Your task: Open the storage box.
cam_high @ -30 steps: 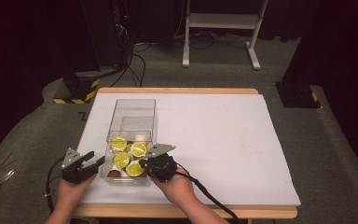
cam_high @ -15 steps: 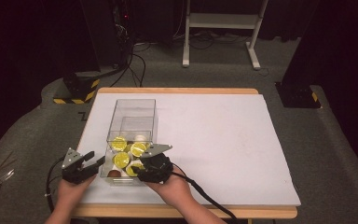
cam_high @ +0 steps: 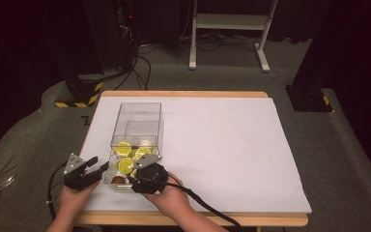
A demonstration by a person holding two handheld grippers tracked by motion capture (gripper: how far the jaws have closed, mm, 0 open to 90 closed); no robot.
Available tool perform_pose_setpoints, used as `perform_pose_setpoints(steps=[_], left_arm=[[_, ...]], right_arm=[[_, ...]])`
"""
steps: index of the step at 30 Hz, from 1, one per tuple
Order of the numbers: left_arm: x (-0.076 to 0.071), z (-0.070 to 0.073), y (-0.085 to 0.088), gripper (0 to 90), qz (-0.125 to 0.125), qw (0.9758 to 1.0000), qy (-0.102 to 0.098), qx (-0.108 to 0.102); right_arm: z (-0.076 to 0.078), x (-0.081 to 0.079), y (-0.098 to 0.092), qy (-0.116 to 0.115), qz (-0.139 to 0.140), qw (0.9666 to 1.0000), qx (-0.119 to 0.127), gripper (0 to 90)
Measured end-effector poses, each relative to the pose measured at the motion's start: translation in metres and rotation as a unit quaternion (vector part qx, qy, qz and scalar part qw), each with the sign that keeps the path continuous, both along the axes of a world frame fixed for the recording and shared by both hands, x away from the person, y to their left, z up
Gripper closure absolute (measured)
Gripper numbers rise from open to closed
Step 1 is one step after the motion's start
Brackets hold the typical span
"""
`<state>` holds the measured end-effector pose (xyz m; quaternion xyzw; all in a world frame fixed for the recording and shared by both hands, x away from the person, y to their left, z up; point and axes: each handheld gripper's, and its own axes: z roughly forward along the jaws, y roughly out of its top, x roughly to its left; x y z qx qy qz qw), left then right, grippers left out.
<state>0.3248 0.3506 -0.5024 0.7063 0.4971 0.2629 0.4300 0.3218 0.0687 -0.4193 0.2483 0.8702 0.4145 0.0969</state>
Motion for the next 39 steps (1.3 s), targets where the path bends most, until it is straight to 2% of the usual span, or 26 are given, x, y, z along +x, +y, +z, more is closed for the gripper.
perform_pose_setpoints(steps=[2,6,9,14,18,25,39], left_arm=[[0.000,0.000,0.000,44.2,0.000,1.0000,0.000,0.001],[0.000,0.000,0.000,44.2,0.001,1.0000,0.000,0.002],[0.000,0.000,0.000,44.2,0.001,1.0000,0.000,0.004],[0.000,0.000,0.000,44.1,0.001,1.0000,0.000,0.003],[0.000,0.000,0.000,44.0,0.000,1.0000,-0.001,0.006],[0.000,0.000,0.000,43.8,-0.001,1.0000,0.000,0.006],[0.000,0.000,-0.001,43.7,0.002,1.0000,0.002,0.003]], right_arm=[[0.000,0.001,-0.001,0.000,-0.003,1.0000,-0.006,53.0],[0.003,0.003,-0.010,-0.010,-0.011,0.9999,-0.002,63.0],[0.004,0.003,-0.013,-0.013,-0.012,0.9999,0.001,66.0],[0.006,-0.001,-0.018,-0.022,-0.002,0.9997,0.010,77.8],[0.007,-0.002,-0.021,-0.023,0.004,0.9996,0.013,82.9],[0.009,-0.001,-0.025,-0.023,0.002,0.9995,0.021,88.7],[0.012,0.005,-0.034,-0.032,-0.010,0.9990,0.030,90.0]])
